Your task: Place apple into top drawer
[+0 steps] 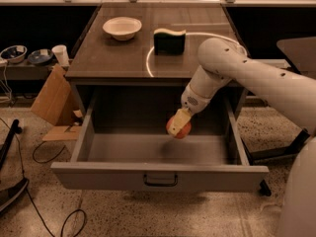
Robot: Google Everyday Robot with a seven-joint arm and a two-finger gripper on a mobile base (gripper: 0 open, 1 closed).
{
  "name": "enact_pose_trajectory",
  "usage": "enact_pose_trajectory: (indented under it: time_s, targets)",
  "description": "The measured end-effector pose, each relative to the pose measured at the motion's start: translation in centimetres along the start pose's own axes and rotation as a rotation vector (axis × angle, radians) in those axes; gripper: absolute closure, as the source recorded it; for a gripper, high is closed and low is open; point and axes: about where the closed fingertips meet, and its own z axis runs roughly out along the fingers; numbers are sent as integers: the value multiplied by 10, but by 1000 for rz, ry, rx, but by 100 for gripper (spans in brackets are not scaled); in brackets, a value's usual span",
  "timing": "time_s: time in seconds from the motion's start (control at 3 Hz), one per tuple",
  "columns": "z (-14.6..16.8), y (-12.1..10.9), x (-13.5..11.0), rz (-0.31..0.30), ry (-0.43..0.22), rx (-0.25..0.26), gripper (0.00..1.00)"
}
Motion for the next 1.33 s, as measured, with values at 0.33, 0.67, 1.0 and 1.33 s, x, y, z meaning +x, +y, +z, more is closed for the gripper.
enact_pose_trajectory:
  time_s: [0.33,0.67,1.0,1.33]
  targets:
    - [3,2,4,5,5,14,100]
    - [4,5,8,-9,-32,37,100]
    - [4,7,14,-34,-98,66,100]
    - [1,11,16,-70,-146,101,100]
